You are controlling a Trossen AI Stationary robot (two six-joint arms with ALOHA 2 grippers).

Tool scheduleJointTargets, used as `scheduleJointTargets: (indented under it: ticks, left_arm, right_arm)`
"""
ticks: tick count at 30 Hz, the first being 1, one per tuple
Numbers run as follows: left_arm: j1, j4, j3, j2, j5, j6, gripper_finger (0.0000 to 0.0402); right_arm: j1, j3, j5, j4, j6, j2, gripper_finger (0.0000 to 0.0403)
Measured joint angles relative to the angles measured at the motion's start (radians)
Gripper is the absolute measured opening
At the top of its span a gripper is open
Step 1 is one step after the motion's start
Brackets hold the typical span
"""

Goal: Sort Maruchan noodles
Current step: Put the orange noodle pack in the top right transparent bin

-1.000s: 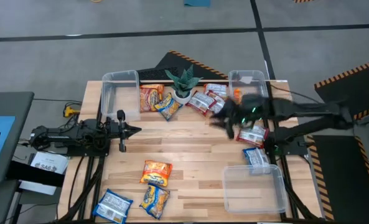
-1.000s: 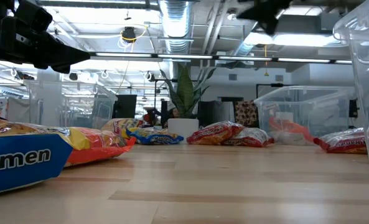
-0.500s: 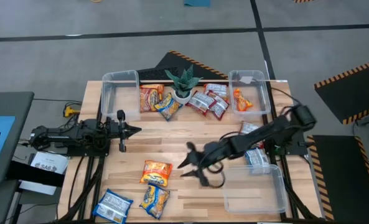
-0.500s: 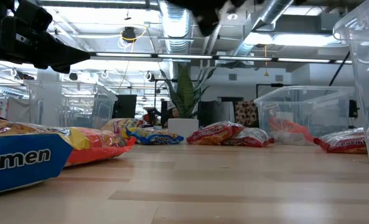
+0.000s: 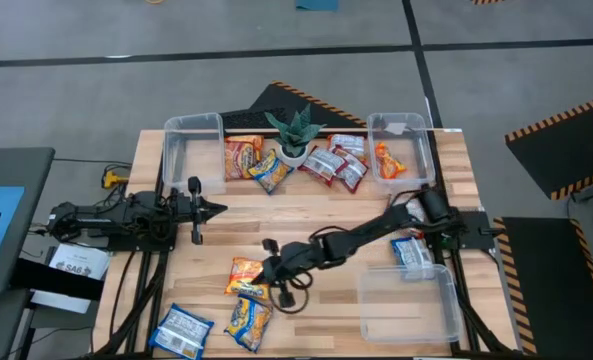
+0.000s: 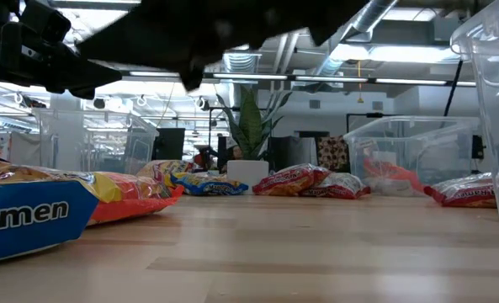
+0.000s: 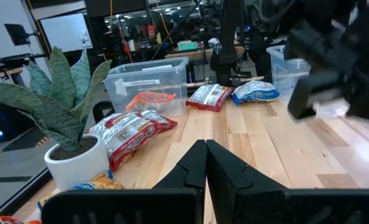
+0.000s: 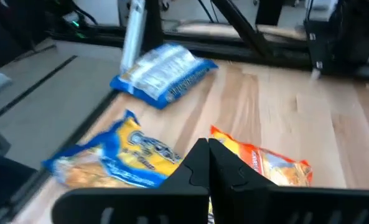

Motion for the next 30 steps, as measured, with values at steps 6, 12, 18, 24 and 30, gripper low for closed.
scheduleJointTargets:
  ticks: [6,12,18,24,30]
  left_arm:
    - [0.0,0.0,0.0,0.0,0.0,0.0,0.0]
    - [0.0,0.0,0.0,0.0,0.0,0.0,0.0]
    - [0.0,0.0,0.0,0.0,0.0,0.0,0.0]
    - [0.0,0.0,0.0,0.0,0.0,0.0,0.0]
    - [0.0,0.0,0.0,0.0,0.0,0.0,0.0]
  right_arm:
    - [-0.027,0.067,-0.05,0.005,0.027,0.116,0.0009]
    - [-0.033,0.097,-0.057,-0.036,0.05,0.174,0.0008]
    - [-0.053,0.101,0.049,-0.241,0.002,0.141,0.0008]
    - [-0.085,0.105,0.245,-0.526,-0.074,0.08,0.0008]
    - [-0.125,0.063,0.405,-0.817,-0.087,0.003,0.0008]
